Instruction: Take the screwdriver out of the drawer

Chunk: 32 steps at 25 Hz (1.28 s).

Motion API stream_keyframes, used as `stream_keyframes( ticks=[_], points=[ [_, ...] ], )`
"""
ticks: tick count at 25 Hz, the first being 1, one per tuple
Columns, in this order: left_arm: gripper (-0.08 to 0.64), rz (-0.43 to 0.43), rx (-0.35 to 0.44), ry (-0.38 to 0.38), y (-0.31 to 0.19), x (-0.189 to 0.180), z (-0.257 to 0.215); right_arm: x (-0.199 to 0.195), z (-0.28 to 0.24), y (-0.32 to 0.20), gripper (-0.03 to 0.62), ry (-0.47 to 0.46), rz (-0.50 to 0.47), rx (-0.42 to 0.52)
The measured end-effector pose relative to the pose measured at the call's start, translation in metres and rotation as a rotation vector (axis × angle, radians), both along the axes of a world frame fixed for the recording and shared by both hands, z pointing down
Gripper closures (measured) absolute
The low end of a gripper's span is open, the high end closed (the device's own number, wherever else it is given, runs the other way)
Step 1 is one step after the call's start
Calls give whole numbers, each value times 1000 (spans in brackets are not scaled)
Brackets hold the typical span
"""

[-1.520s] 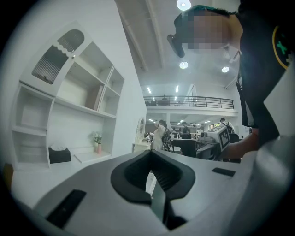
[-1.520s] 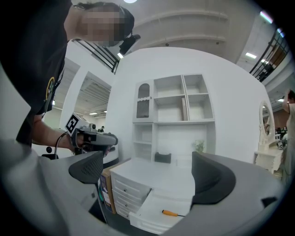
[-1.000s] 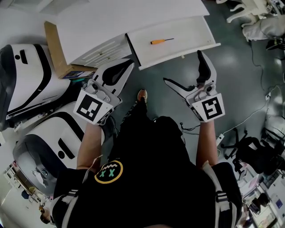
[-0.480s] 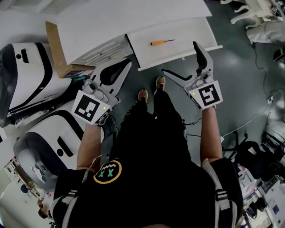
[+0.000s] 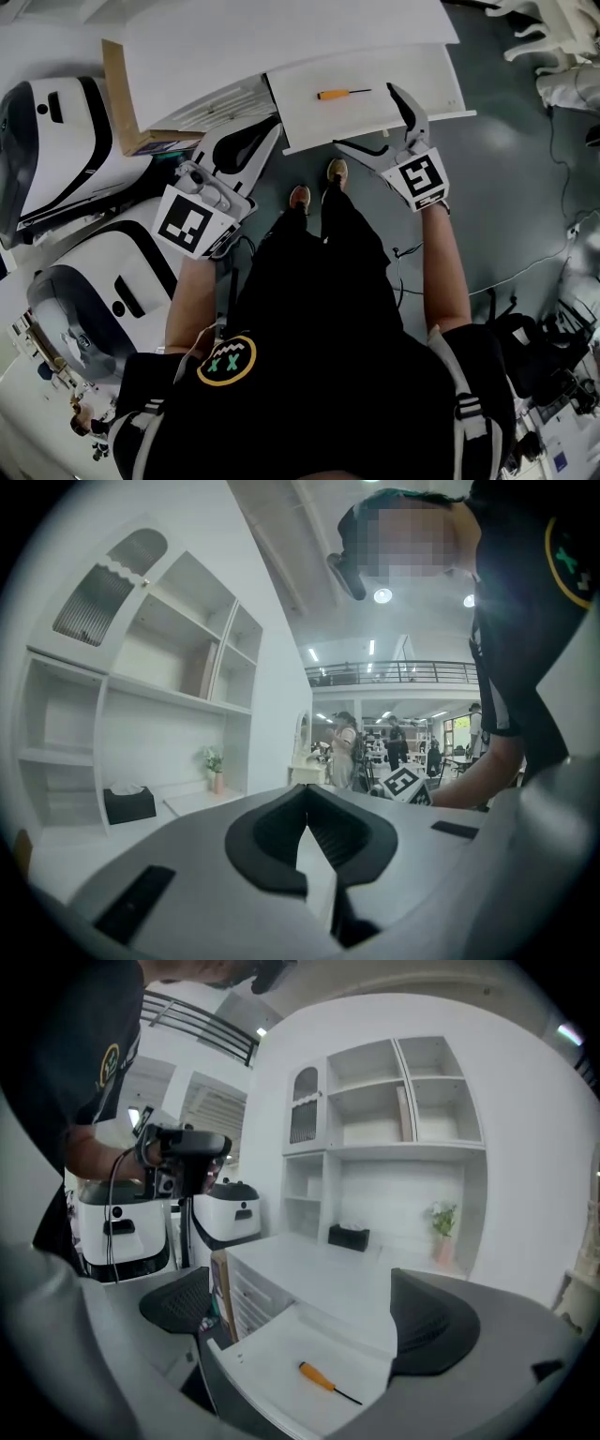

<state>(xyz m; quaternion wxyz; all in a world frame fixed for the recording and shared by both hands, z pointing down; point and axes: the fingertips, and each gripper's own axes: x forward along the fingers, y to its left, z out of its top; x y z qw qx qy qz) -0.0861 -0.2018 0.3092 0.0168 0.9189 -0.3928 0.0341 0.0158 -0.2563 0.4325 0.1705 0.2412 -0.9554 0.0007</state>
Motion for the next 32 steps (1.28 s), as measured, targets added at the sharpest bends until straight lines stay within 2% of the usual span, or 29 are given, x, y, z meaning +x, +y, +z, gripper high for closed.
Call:
stream_keyframes(
  ticks=[11, 20, 32],
  points=[
    [541, -32, -34, 1, -15, 7, 8, 2, 85, -38, 11, 170, -83, -68],
    [541, -57, -48, -12, -26, 4, 13, -5, 139, -49, 11, 273, -165, -104],
    [541, -67, -68, -11, -42, 4, 20, -21, 216, -65, 11, 471, -346, -124]
  ],
)
